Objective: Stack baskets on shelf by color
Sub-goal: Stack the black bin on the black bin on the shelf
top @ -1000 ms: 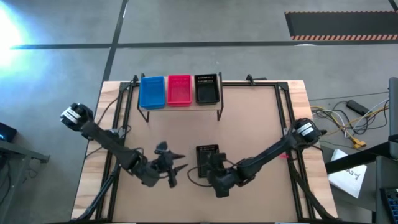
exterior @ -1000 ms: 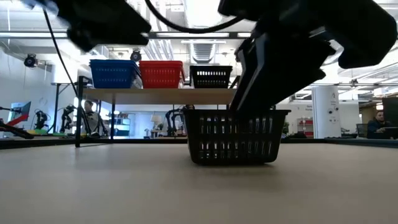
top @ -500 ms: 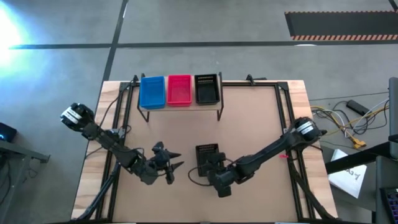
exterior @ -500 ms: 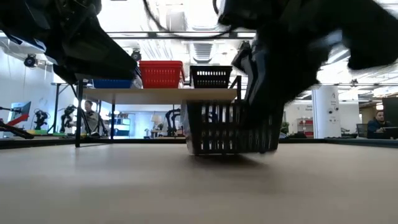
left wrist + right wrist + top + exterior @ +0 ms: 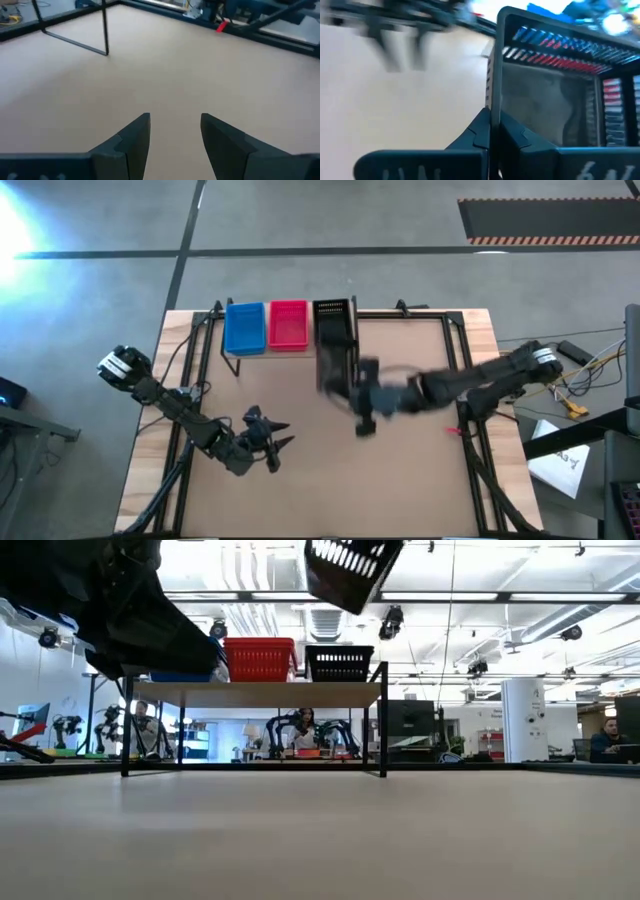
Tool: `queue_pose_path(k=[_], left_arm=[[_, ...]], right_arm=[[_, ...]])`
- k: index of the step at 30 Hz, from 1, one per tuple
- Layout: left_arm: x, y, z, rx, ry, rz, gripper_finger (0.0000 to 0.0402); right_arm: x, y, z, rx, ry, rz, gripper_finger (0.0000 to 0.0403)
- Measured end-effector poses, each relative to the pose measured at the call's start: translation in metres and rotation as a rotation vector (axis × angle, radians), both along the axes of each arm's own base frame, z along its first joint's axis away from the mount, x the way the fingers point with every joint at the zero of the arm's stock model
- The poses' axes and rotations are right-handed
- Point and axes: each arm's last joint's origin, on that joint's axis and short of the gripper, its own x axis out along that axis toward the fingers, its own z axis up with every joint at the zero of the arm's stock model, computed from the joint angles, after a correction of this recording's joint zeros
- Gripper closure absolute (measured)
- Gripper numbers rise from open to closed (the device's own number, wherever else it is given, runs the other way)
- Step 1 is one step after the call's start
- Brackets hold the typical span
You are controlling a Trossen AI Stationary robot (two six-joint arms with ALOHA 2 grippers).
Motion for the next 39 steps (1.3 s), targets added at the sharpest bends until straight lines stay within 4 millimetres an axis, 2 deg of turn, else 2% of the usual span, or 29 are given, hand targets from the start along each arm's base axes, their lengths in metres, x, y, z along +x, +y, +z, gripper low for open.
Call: queue_pose_path(k=[3, 7, 10, 13, 22, 28, 39], left_arm=[[0.001, 0.002, 0.0, 0.005, -0.004, 0.014, 0.0242], [0.001, 0.003, 0.0, 0.005, -0.004, 0.021, 0.0242], [0.002, 0.003, 0.0, 0.002, -0.007, 0.022, 0.0242], [0.002, 0.003, 0.001, -0.003, -0.014, 0.021, 0.0242], [0.002, 0.003, 0.001, -0.007, -0.019, 0.021, 0.0242], [0.002, 0.003, 0.001, -0.009, -0.022, 0.021, 0.0242], [0.002, 0.003, 0.001, -0.008, -0.021, 0.021, 0.0242]], right_arm=[[0.007, -0.044, 0.011, -0.058, 0.001, -0.041, 0.0394], [0.021, -0.097, 0.011, -0.032, 0.044, 0.005, 0.0394], [0.028, -0.124, 0.011, -0.045, 0.066, -0.024, 0.0394], [0.032, -0.141, 0.015, -0.062, 0.092, -0.051, 0.0394], [0.037, -0.167, 0.001, -0.066, 0.253, -0.083, 0.0394], [0.038, -0.173, -0.004, -0.066, 0.272, -0.092, 0.0386], [0.031, -0.171, 0.004, -0.077, 0.269, -0.084, 0.0271]])
